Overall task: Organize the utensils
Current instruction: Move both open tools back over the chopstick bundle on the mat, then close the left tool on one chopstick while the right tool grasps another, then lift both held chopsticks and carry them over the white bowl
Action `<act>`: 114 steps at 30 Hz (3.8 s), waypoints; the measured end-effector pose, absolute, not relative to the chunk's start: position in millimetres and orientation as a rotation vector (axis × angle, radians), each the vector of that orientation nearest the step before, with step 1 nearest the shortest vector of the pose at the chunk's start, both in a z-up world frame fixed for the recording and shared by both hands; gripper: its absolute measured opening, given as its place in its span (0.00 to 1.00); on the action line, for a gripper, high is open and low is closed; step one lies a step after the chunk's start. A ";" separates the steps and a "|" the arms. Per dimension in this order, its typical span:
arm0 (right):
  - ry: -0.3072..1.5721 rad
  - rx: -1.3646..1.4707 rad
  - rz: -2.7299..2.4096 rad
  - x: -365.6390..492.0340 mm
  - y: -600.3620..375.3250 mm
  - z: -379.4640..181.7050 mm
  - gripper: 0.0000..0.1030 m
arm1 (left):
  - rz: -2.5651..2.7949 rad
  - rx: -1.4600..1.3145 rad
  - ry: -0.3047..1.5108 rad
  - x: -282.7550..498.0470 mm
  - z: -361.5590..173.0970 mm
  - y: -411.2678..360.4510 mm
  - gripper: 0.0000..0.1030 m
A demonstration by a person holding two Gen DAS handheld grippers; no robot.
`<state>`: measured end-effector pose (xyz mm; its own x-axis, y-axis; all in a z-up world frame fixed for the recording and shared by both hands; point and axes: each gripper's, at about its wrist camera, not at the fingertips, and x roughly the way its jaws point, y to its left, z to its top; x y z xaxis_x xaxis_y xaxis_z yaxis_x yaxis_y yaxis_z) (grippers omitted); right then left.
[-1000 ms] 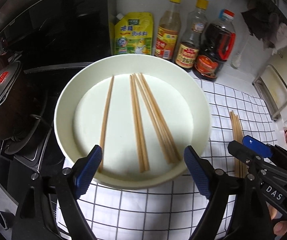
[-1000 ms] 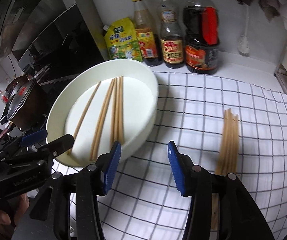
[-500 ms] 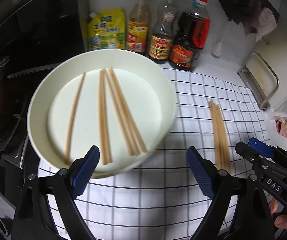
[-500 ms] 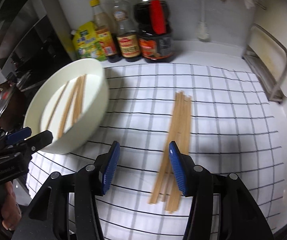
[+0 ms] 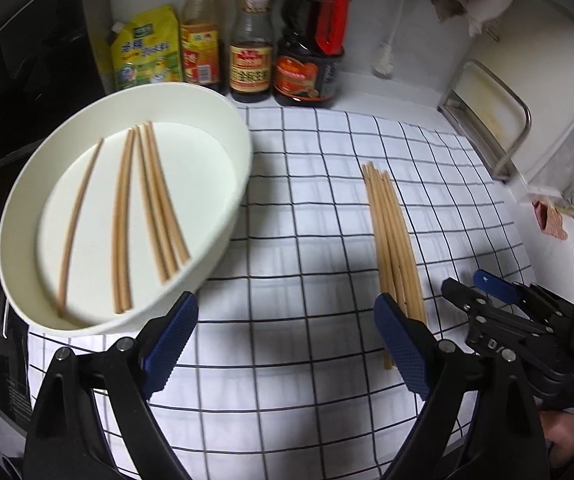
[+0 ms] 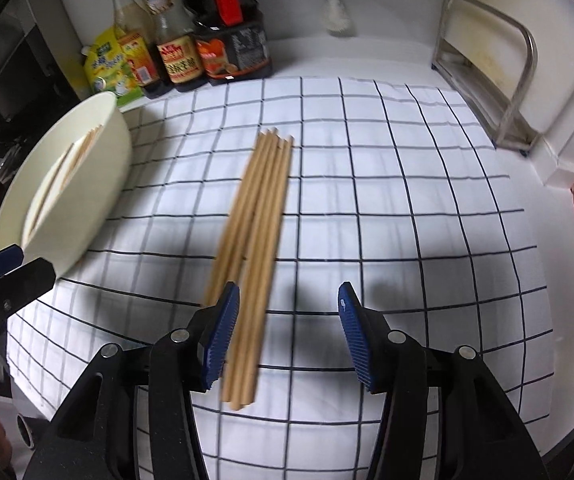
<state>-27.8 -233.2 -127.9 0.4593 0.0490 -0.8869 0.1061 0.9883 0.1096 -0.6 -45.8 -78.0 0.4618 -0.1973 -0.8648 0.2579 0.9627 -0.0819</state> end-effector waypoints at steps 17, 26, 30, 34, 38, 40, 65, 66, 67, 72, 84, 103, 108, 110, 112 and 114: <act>1.127 0.152 -0.031 -16.7 -232.6 -158.8 0.48 | -0.277 0.094 1.086 2.7 -103.7 -71.7 0.85; 1.126 0.122 -0.026 -13.6 -230.1 -160.1 0.48 | -0.279 0.100 1.097 6.2 -110.5 -79.9 0.85; 1.120 0.119 -0.039 -12.4 -236.1 -159.7 0.48 | -0.279 0.102 1.103 8.6 -113.8 -82.5 0.85; 1.116 0.121 -0.058 -14.0 -246.5 -159.3 0.48 | -0.288 0.106 1.114 9.8 -119.7 -88.5 0.85; 1.109 0.126 -0.081 -18.0 -261.2 -159.1 0.48 | -0.299 0.107 1.121 11.7 -126.3 -97.2 0.85; 1.108 0.130 -0.090 -20.4 -268.2 -159.3 0.48 | -0.299 0.099 1.115 14.2 -128.8 -99.5 0.85; 1.073 0.070 -0.058 -17.9 -271.5 -163.6 0.48 | -0.225 0.170 1.135 40.1 -164.0 -122.0 0.87; 1.070 0.058 -0.056 -17.1 -270.0 -164.1 0.48 | -0.225 0.170 1.133 41.7 -163.9 -122.8 0.86; 1.063 0.039 -0.051 -16.2 -267.7 -164.5 0.48 | -0.227 0.169 1.130 42.7 -163.4 -124.2 0.83; 1.056 0.030 -0.038 -13.0 -265.0 -163.8 0.35 | -0.259 0.188 1.105 40.8 -157.4 -133.3 0.60; 1.084 0.137 -0.011 -13.7 -272.9 -160.2 0.06 | -0.323 0.193 1.136 35.8 -152.7 -140.2 0.07; 0.970 0.201 0.038 -9.8 -237.6 -73.6 0.06 | -0.349 0.096 0.987 41.1 -53.9 -87.8 0.07; 0.947 0.147 0.133 14.6 -187.1 -56.0 0.06 | -0.280 0.076 0.935 48.7 -33.2 -42.0 0.07; 0.939 0.132 0.172 24.5 -166.9 -50.6 0.06 | -0.241 0.072 0.924 54.1 -29.4 -20.9 0.07; 0.935 0.119 0.217 35.8 -143.5 -47.3 0.06 | -0.208 0.062 0.924 57.4 -28.5 -1.6 0.07; 0.937 0.101 0.259 46.3 -118.8 -46.1 0.06 | -0.173 0.052 0.928 60.6 -30.1 20.3 0.07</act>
<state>46.3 -118.8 -46.1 0.5637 0.2636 -0.7828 -0.1764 0.9643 0.1977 60.6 20.3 -30.1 0.5865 -0.1262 -0.8001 0.1707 0.9849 -0.0303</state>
